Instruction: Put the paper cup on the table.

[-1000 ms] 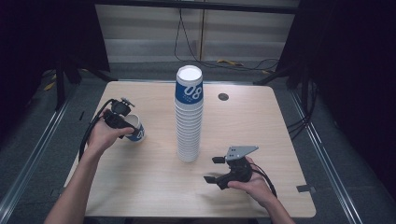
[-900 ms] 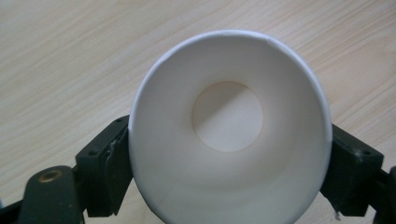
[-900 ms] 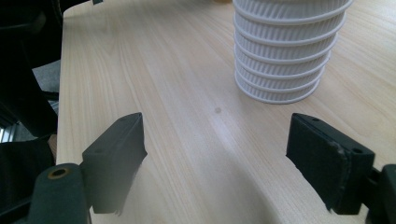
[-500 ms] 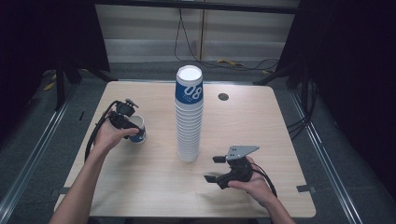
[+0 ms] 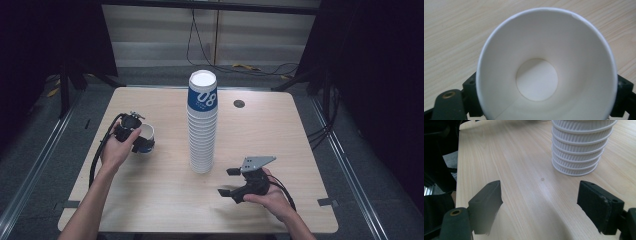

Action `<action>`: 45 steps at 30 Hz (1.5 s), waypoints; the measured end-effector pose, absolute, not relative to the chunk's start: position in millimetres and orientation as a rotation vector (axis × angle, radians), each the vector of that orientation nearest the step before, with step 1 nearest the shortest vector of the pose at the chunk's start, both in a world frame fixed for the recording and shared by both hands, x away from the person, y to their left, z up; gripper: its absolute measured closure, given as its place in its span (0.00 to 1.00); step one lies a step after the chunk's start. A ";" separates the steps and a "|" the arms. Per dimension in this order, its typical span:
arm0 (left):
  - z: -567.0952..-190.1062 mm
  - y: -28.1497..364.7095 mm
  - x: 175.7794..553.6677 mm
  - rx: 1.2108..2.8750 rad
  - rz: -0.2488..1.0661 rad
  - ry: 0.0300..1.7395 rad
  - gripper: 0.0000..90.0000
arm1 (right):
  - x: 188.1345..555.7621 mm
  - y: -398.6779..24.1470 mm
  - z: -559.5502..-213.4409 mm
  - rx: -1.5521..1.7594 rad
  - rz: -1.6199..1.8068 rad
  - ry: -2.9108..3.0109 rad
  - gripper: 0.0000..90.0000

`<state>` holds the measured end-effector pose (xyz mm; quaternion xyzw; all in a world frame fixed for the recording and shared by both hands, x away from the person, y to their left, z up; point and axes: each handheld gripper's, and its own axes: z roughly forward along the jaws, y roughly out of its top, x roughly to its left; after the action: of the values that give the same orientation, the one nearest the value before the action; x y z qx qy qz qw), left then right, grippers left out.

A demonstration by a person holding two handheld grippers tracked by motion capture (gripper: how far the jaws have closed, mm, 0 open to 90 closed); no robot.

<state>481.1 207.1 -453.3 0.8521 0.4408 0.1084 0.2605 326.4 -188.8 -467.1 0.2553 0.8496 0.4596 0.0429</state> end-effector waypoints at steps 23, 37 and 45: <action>-473.8 235.3 441.7 2.227 0.366 1.204 0.18 | 328.1 -194.7 -462.3 0.847 1.431 2.502 0.20; -469.8 222.9 395.0 2.112 0.369 1.059 0.18 | 329.3 -200.9 -460.1 0.890 1.434 2.441 0.17; -465.6 196.8 361.9 2.069 0.288 0.946 0.17 | 328.9 -200.6 -459.9 0.903 1.432 2.424 0.17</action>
<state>361.9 196.8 -465.6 0.8224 0.3759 0.1145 0.4114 328.9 -200.6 -459.9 0.3041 0.8164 0.4822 0.0923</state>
